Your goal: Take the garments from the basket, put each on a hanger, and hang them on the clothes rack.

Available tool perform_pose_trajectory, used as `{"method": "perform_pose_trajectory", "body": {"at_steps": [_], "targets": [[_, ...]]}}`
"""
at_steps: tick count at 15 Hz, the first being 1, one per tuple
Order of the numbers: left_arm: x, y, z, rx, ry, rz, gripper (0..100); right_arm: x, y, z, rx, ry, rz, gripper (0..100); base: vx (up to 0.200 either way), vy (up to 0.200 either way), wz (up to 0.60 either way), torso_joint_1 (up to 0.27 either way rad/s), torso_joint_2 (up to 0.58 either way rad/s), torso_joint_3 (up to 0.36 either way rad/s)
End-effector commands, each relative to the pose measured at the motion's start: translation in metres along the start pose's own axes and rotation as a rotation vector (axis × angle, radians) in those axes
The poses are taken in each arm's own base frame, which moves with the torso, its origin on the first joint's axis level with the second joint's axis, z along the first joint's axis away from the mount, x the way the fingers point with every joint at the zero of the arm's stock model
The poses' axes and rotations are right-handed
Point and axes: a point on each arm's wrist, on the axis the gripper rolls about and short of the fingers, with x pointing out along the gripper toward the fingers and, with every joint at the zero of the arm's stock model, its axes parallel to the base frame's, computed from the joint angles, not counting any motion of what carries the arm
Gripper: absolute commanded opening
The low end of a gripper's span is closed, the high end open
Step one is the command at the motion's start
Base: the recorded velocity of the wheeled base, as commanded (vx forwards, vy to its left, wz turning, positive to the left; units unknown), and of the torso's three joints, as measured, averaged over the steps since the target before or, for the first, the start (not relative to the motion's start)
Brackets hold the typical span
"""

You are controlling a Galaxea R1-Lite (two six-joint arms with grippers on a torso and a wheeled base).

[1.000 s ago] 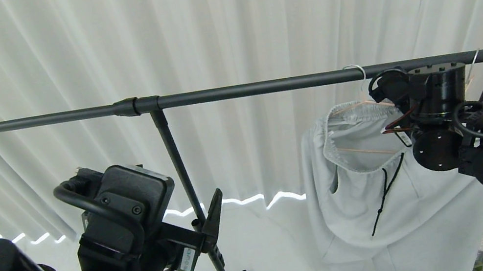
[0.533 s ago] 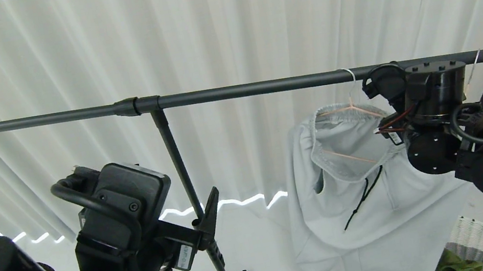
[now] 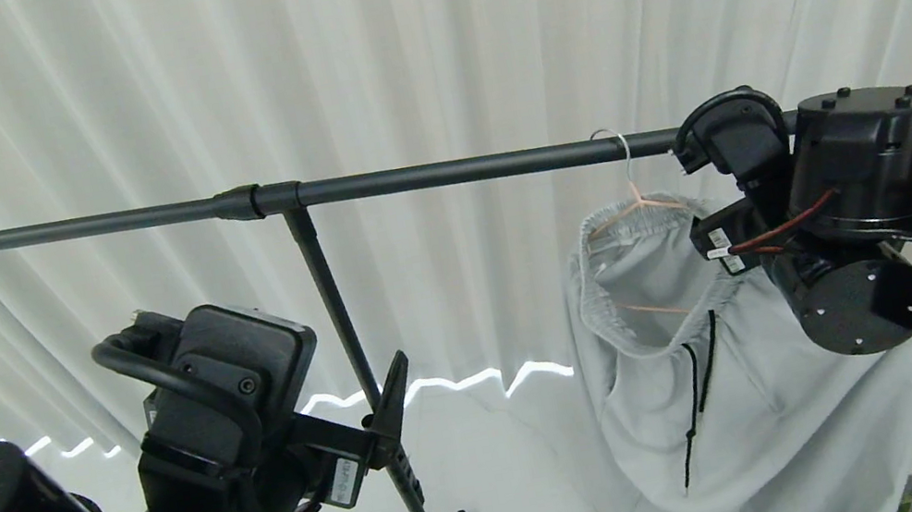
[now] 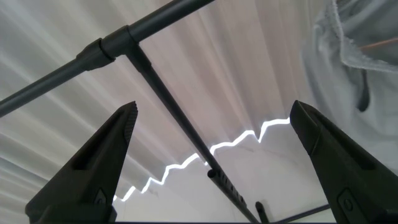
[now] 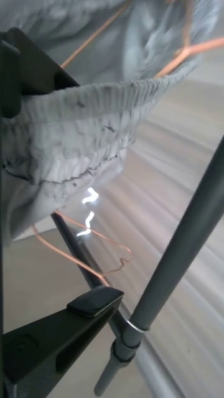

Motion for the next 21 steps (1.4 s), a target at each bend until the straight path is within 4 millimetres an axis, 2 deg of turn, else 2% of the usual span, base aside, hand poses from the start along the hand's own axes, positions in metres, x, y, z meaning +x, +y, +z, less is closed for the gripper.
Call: {"method": "perform_pose_trajectory", "body": {"at_steps": [1,4,7,10,12,15,17,21], "targets": [[0.0,0.001,0.0,-0.002,-0.002,0.002,100,-0.009,-0.001,-0.003,0.004,-0.005,0.022,100,0.0,0.0,0.0,0.0,0.0,0.0],[0.001,0.004,0.0,-0.005,0.002,0.017,100,-0.015,0.004,-0.012,-0.024,0.004,0.056,100,0.0,0.0,0.0,0.0,0.0,0.0],[0.001,0.005,0.0,-0.006,0.003,0.022,100,-0.008,0.001,-0.009,-0.039,0.018,0.057,100,0.0,0.0,0.0,0.0,0.0,0.0],[0.001,0.005,0.0,-0.007,0.002,0.022,100,-0.016,0.014,-0.015,-0.028,-0.041,0.277,100,0.0,0.0,0.0,0.0,0.0,0.0],[0.001,0.007,0.001,-0.009,-0.001,0.027,100,-0.017,0.018,-0.02,-0.015,-0.049,0.357,100,0.0,0.0,0.0,0.0,0.0,0.0],[0.0,0.012,0.001,-0.012,-0.003,0.046,100,-0.022,0.021,-0.026,0.108,-0.052,0.514,100,0.0,0.0,0.0,0.0,0.0,0.0],[0.0,0.013,0.001,-0.014,-0.003,0.051,100,-0.034,0.012,-0.022,0.173,-0.08,0.605,100,0.0,0.0,0.0,0.0,0.0,0.0],[0.001,0.013,0.0,-0.006,0.003,0.054,100,-0.044,-0.028,-0.036,0.157,-0.089,0.547,100,0.0,0.0,0.0,0.0,0.0,0.0]]}}
